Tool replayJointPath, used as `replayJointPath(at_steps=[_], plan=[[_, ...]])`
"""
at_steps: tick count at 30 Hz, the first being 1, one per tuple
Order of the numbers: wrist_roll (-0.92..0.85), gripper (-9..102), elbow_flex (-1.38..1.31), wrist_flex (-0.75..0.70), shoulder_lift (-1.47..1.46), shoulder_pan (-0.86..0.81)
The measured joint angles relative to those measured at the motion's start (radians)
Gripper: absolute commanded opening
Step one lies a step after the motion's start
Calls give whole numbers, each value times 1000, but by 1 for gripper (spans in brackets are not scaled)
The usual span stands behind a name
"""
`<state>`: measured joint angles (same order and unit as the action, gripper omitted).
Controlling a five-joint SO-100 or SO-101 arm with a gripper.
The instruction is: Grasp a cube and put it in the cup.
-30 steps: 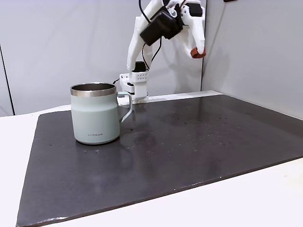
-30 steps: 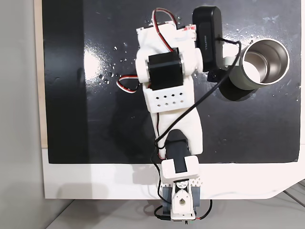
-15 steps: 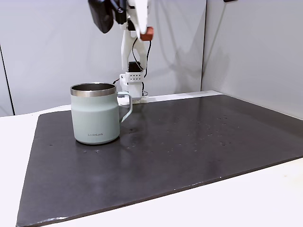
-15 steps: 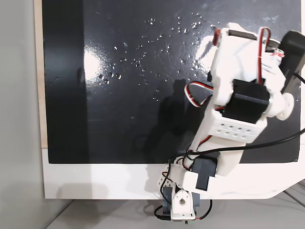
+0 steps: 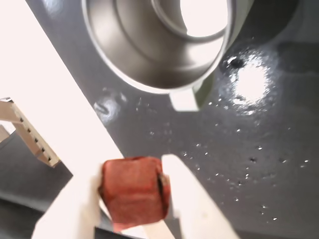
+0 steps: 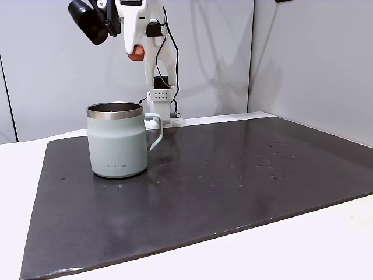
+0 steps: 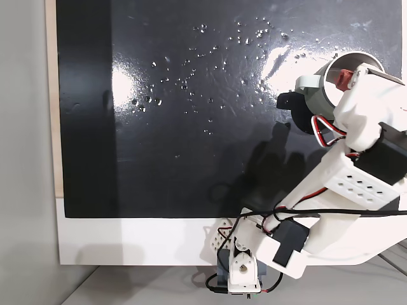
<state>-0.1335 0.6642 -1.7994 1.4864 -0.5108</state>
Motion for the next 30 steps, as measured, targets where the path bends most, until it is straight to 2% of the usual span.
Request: replayJointPath(at_steps=[10, 24, 30], plan=[[-55, 6, 11, 3, -166, -114], [-63, 7, 11, 3, -218, -114], [-49, 22, 11, 3, -218, -107]])
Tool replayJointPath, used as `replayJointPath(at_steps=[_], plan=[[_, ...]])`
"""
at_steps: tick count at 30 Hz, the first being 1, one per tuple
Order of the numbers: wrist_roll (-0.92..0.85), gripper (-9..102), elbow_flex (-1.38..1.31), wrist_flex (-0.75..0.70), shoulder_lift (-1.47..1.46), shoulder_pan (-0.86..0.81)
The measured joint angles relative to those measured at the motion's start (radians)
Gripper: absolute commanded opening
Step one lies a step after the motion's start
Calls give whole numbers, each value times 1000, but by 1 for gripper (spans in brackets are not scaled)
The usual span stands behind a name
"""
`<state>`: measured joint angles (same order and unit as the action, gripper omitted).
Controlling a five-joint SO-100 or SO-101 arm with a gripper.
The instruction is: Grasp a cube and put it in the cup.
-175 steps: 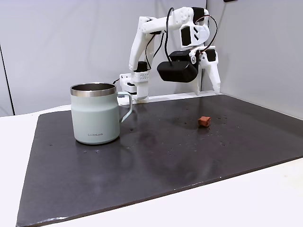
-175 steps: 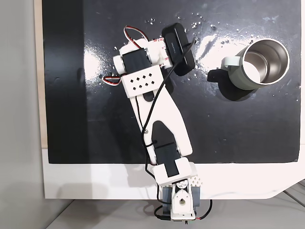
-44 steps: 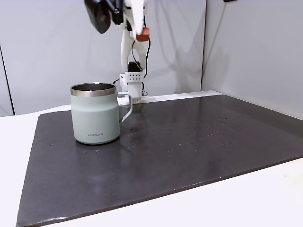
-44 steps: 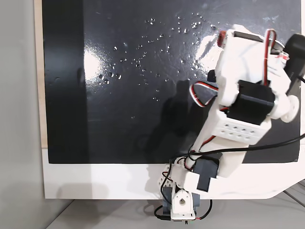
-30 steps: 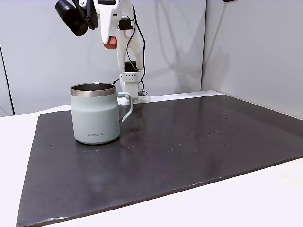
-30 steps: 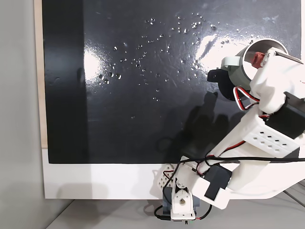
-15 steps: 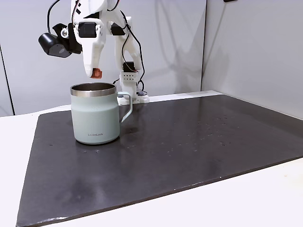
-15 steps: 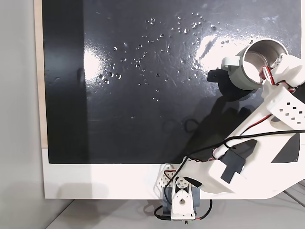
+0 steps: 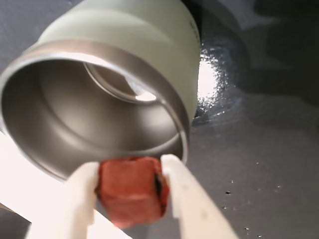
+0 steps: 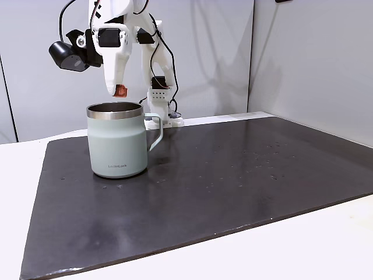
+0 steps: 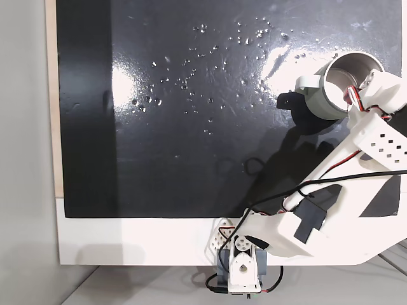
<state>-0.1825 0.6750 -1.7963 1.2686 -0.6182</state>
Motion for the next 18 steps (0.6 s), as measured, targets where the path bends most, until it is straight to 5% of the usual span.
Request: replayJointPath(at_steps=[18], plan=[[15, 24, 0, 0, 26, 41]])
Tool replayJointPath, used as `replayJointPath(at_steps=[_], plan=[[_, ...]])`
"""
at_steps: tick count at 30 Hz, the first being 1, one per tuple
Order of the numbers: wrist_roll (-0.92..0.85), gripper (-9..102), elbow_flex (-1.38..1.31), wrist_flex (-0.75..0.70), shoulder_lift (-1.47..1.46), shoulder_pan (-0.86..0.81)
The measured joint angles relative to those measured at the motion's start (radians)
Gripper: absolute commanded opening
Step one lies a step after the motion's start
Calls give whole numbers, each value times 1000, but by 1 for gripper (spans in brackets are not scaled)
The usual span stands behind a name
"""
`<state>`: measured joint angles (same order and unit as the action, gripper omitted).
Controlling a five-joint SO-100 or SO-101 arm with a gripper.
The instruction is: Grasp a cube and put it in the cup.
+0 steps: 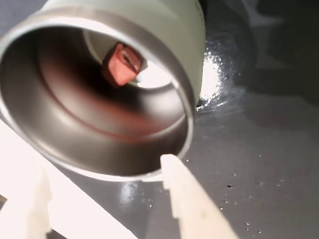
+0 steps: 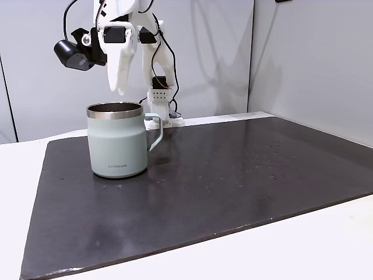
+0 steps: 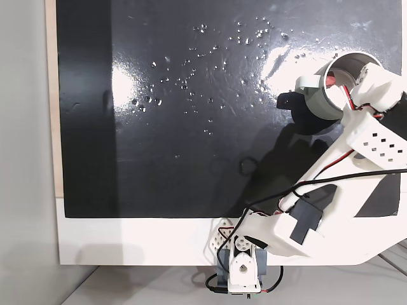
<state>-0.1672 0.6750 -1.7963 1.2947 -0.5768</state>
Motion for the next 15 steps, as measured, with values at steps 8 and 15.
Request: replayJointPath(at_steps=[8, 15], plan=[[0, 23, 25, 0, 71, 25], [0, 23, 57, 0, 124, 44]])
